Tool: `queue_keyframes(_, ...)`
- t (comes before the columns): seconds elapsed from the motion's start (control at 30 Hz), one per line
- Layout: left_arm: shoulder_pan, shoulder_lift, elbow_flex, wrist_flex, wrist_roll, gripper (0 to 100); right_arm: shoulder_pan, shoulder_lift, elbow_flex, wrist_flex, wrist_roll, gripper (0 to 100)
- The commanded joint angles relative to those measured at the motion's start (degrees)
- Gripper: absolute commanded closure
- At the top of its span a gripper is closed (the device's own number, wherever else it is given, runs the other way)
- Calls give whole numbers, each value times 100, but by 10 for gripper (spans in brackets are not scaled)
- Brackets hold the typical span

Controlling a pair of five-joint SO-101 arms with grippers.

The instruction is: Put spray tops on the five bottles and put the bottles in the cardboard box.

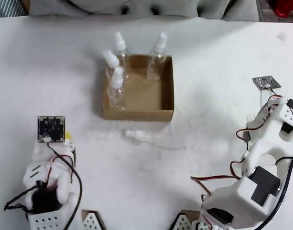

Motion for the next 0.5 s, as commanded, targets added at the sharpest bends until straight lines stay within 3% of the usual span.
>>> queue_keyframes(0.0,101,365,-774,26,-53,980,-48,-330,-88,31,9,982)
queue_keyframes(0.27,295,3363,-2699,53,88,980,-48,-295,0,31,334,982)
queue_keyframes(0.47,1068,4875,-3429,53,1468,979,-57,-295,0,31,360,982)
